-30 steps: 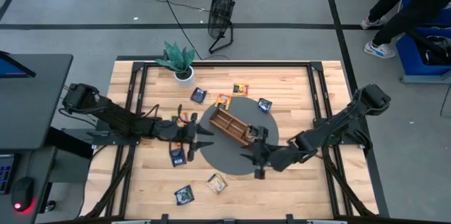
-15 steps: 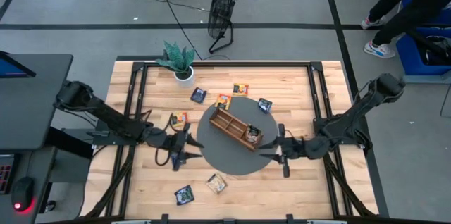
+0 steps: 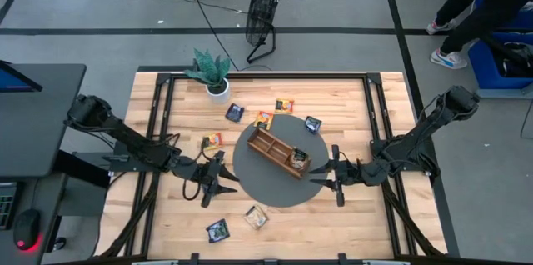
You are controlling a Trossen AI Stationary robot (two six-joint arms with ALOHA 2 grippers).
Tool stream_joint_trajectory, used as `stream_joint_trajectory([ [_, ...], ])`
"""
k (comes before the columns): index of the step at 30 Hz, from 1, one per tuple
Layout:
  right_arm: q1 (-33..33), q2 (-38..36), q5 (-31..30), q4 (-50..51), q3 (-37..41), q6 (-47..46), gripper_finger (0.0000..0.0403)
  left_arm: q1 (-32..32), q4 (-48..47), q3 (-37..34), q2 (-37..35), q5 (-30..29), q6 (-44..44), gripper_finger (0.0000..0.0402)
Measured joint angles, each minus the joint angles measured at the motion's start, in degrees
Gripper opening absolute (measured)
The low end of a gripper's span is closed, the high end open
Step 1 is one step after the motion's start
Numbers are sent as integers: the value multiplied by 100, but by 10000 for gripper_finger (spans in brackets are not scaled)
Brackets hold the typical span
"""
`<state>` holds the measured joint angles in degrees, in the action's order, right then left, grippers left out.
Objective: Pick & Place Tea
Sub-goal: Put the brown tea bag into the right section of the wooden organizer
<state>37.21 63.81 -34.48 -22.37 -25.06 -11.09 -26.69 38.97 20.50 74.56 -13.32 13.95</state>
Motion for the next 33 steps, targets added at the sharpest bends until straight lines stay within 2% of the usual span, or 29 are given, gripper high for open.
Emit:
stream_joint_trajectory([
  [5,22,0,112,61,0,-73,119,27,-3,235,518,0,60,165],
  [10,79,3,153,79,0,-162,119,27,-16,669,1068,95,-309,165],
  [21,76,5,153,229,-2,-191,119,91,-625,1697,2314,470,-555,165],
  [24,76,5,153,236,-2,-181,119,91,-1008,1974,2522,718,-699,165],
  [30,76,5,153,255,-4,-170,119,97,-2138,2452,2683,812,-697,165],
  [33,76,5,145,276,-4,-147,119,102,-2160,2624,2809,914,-645,165],
])
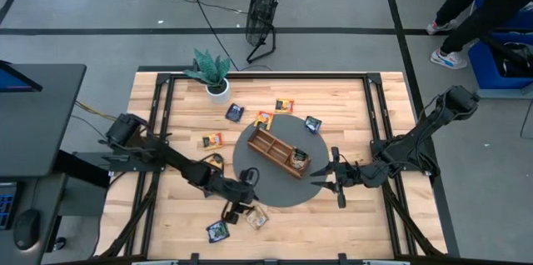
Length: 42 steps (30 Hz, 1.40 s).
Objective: Pick & Place Tea
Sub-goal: Put the brown tea bag into the right section of the wooden organizer
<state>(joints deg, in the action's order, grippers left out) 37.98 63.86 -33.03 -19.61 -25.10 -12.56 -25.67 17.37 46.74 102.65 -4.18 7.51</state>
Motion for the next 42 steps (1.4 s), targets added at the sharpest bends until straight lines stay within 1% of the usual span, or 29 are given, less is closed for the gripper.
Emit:
stream_joint_trajectory([
  [7,0,0,-16,4,0,-6,119,0,-104,295,433,49,-149,165],
  [11,0,0,-16,10,0,-35,119,-26,-348,432,638,12,-354,165],
  [19,0,0,-16,45,0,-46,119,-26,-459,514,724,-8,-373,160],
  [23,0,2,-16,45,0,-46,119,-33,-496,534,728,0,-420,127],
  [31,0,2,-18,70,0,-55,119,-31,-593,534,728,-30,-470,15],
  [32,0,2,-16,78,0,-55,119,-27,-599,534,728,-31,-400,9],
  [37,0,2,-16,78,0,-65,119,-30,-684,521,656,-31,-341,5],
  [42,-2,2,-18,70,0,-195,119,-59,-839,494,280,-29,-403,3],
])
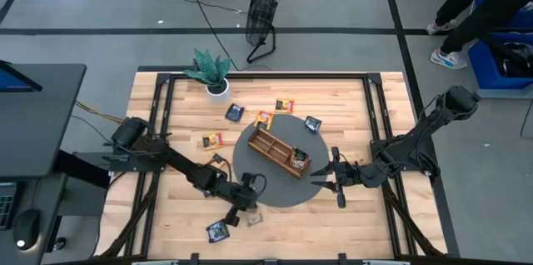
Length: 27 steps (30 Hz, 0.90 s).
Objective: Pick & Place Tea
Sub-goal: Put the brown tea bag into the right section of the wooden organizer
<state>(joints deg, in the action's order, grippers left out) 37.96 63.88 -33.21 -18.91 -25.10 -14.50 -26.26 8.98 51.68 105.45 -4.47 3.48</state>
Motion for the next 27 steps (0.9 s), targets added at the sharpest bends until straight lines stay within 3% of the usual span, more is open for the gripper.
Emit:
stream_joint_trajectory([
  [18,-289,0,219,-191,0,-498,119,279,-251,45,-963,-144,-604,2],
  [27,-579,2,495,-271,0,-449,119,556,-1400,1038,-983,-125,-1197,2],
])
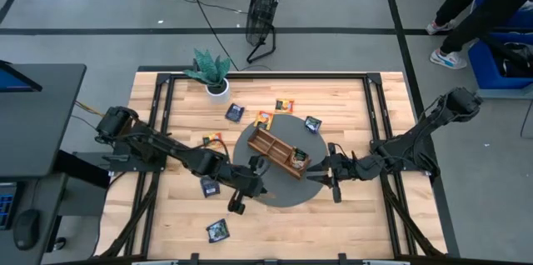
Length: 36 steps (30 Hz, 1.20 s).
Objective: Pick & Place Tea
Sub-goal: Put the brown tea bag into the right section of the wooden organizer
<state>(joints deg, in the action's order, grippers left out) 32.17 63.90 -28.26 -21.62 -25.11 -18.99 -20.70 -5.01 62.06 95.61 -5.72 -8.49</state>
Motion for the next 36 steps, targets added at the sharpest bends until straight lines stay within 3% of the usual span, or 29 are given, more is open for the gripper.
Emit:
stream_joint_trajectory([
  [11,-255,0,229,-46,-2,471,119,572,-544,797,0,43,-831,2],
  [20,-479,222,254,-230,-2,1153,119,1101,-468,1137,0,675,-1025,2],
  [28,-694,706,-22,-915,-6,1753,119,1291,-477,1198,0,854,-1084,2],
  [36,-763,912,391,-954,-353,1800,119,1361,-507,1189,0,835,-1168,2],
])
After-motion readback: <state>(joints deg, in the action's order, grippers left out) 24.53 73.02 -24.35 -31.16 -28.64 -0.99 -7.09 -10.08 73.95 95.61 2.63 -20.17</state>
